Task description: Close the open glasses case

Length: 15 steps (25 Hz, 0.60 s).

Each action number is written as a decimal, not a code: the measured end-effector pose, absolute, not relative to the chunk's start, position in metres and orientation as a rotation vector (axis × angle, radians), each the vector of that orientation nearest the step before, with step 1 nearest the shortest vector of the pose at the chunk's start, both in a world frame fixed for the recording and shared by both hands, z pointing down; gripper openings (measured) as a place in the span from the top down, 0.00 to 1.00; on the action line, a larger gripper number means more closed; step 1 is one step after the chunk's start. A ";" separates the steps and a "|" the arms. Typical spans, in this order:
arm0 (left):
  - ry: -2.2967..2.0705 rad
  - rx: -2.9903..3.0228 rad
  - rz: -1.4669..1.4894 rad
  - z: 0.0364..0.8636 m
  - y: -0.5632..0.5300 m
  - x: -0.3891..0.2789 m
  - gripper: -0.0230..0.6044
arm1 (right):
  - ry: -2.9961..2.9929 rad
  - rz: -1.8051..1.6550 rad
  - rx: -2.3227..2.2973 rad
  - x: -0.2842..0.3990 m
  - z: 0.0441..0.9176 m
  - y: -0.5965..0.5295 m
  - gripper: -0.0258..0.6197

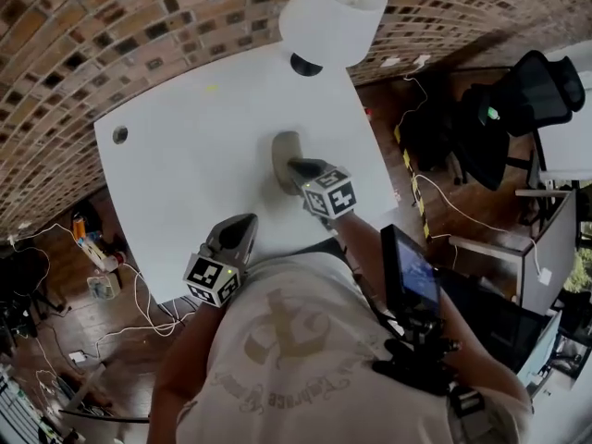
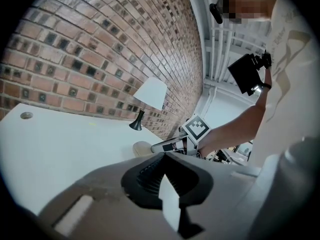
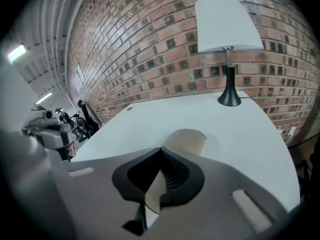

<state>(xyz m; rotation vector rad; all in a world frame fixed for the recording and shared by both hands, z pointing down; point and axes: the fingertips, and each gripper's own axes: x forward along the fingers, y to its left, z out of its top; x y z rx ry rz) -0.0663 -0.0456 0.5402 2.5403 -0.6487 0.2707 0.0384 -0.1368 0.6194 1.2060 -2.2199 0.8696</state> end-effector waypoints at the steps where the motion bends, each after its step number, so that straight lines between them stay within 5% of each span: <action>1: -0.652 2.545 0.271 0.538 -0.044 -0.070 0.96 | -2.218 0.871 1.236 0.039 0.620 -0.137 0.95; 15: -0.707 2.604 0.257 0.521 -0.037 -0.110 0.96 | -2.307 1.006 1.476 0.051 0.617 -0.141 0.95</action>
